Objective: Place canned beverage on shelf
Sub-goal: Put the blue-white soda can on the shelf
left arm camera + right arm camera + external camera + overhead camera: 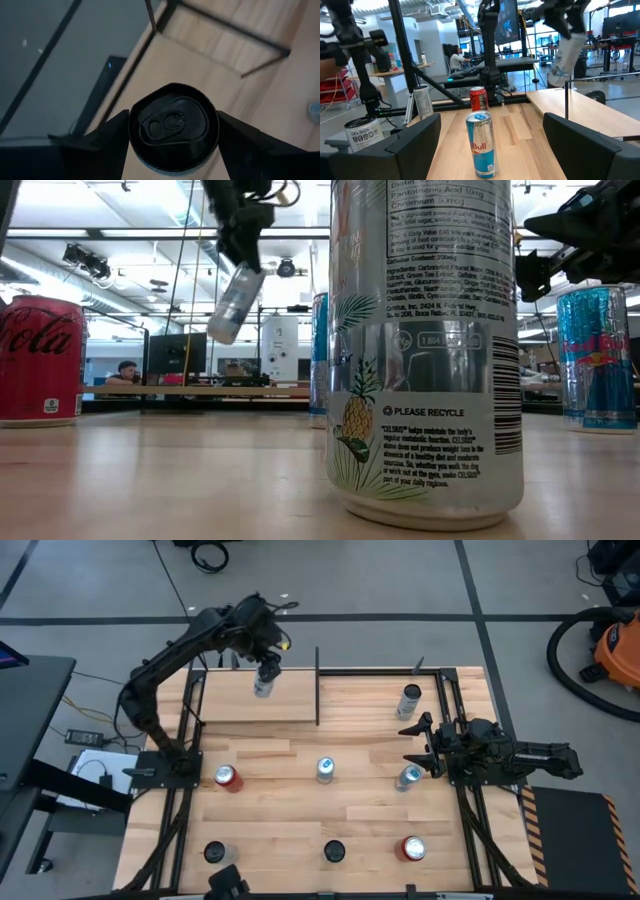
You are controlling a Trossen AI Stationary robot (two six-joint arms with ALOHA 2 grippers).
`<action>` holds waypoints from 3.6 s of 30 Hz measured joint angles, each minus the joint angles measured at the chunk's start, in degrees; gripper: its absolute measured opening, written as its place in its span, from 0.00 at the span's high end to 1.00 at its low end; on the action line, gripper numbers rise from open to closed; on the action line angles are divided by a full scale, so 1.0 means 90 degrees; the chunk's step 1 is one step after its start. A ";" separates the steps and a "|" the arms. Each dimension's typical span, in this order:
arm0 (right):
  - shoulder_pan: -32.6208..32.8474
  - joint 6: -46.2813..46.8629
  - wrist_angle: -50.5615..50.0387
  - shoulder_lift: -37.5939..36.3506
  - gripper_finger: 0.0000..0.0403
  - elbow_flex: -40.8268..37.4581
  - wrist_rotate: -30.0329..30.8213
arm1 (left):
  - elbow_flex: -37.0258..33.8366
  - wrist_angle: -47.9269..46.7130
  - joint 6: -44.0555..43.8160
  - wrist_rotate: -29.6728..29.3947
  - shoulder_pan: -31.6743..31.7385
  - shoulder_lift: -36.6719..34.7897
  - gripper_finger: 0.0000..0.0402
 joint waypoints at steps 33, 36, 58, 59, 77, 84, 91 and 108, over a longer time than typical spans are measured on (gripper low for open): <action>0.0000 0.0000 -0.0002 0.0000 0.10 0.0000 0.0000 | -0.5918 0.4983 -0.0166 -0.0027 0.1705 -0.3534 0.34; -0.0001 0.0000 -0.0002 0.0000 0.10 0.0000 0.0000 | -0.5927 0.4995 -0.0164 -0.0044 0.1725 -0.3525 0.34; -0.0001 0.0000 -0.0002 0.0001 0.10 0.0000 0.0001 | -0.5927 0.5115 -0.0030 -0.0026 0.1721 -0.3318 0.27; 0.0001 0.0000 -0.0002 0.0000 0.10 0.0000 0.0000 | -0.5925 0.5119 -0.0030 -0.0024 0.1721 -0.3287 0.27; -0.0001 0.0000 -0.0002 0.0000 0.10 0.0000 0.0000 | -0.5624 0.5277 -0.0008 -0.0027 0.1743 -0.3146 0.26; -0.0001 0.0000 0.0000 0.0000 0.10 0.0000 0.0002 | -0.5349 0.5241 -0.0275 -0.0025 0.1725 -0.3146 0.26; 0.0001 0.0000 -0.0002 0.0000 0.10 0.0000 0.0000 | -0.5315 0.5297 -0.0730 -0.0021 0.1245 -0.3148 0.26; 0.0000 0.0000 -0.0002 0.0000 0.10 -0.0001 0.0000 | -0.5315 0.5815 -0.1033 -0.0140 -0.0814 -0.3181 0.26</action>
